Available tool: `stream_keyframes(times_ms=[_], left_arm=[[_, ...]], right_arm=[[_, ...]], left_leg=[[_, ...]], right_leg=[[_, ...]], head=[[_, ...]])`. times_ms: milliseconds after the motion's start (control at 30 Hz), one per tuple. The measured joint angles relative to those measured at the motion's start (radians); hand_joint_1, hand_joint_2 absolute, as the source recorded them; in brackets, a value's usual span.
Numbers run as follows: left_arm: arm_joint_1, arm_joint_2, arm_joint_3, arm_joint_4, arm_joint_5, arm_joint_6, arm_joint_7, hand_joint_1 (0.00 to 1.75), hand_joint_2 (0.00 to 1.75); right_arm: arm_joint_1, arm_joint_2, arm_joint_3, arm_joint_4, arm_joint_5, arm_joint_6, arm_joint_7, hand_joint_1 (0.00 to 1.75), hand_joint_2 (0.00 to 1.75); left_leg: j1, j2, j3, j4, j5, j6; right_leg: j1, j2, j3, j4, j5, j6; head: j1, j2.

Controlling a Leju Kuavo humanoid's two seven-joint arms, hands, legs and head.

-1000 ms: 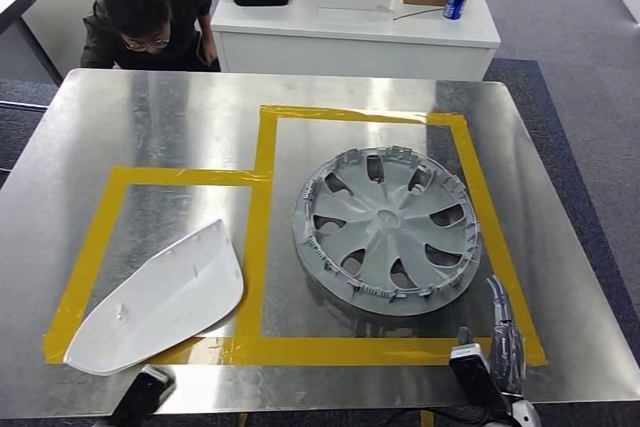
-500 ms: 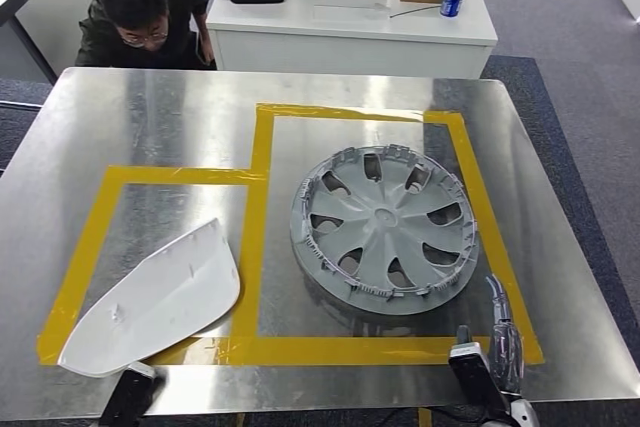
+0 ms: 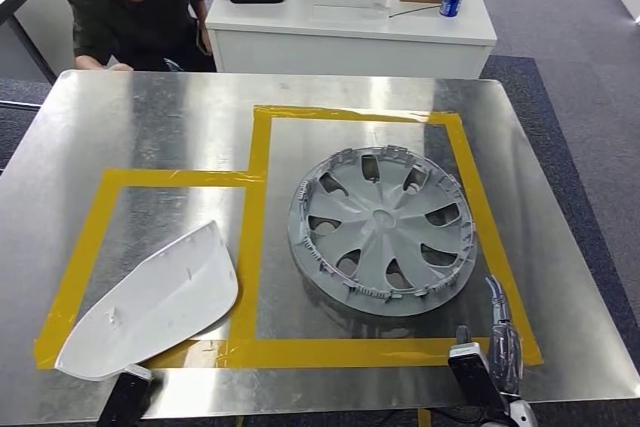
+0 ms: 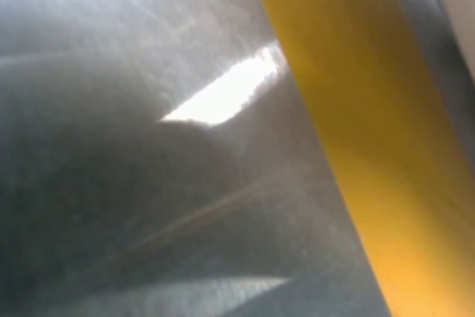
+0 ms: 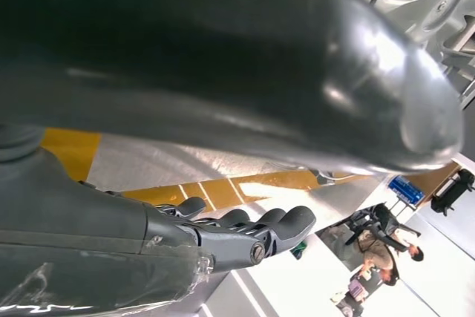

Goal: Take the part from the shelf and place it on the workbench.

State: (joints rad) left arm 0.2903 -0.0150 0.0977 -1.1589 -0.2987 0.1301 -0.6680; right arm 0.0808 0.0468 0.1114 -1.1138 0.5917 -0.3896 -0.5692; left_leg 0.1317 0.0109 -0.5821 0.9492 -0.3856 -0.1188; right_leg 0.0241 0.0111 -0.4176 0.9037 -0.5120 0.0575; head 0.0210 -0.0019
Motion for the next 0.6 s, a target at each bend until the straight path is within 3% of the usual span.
stream_keyframes(times_ms=[600], left_arm=[[0.013,-0.002,0.002,-0.001,0.014,0.006,0.000,0.00,0.00]], right_arm=[[0.002,0.001,0.001,-0.005,0.002,-0.001,0.008,0.00,0.00]], left_leg=[[0.004,0.000,0.000,0.000,0.000,0.000]], right_leg=[[0.004,0.000,0.000,0.000,0.000,0.000]], head=[[0.000,0.000]])
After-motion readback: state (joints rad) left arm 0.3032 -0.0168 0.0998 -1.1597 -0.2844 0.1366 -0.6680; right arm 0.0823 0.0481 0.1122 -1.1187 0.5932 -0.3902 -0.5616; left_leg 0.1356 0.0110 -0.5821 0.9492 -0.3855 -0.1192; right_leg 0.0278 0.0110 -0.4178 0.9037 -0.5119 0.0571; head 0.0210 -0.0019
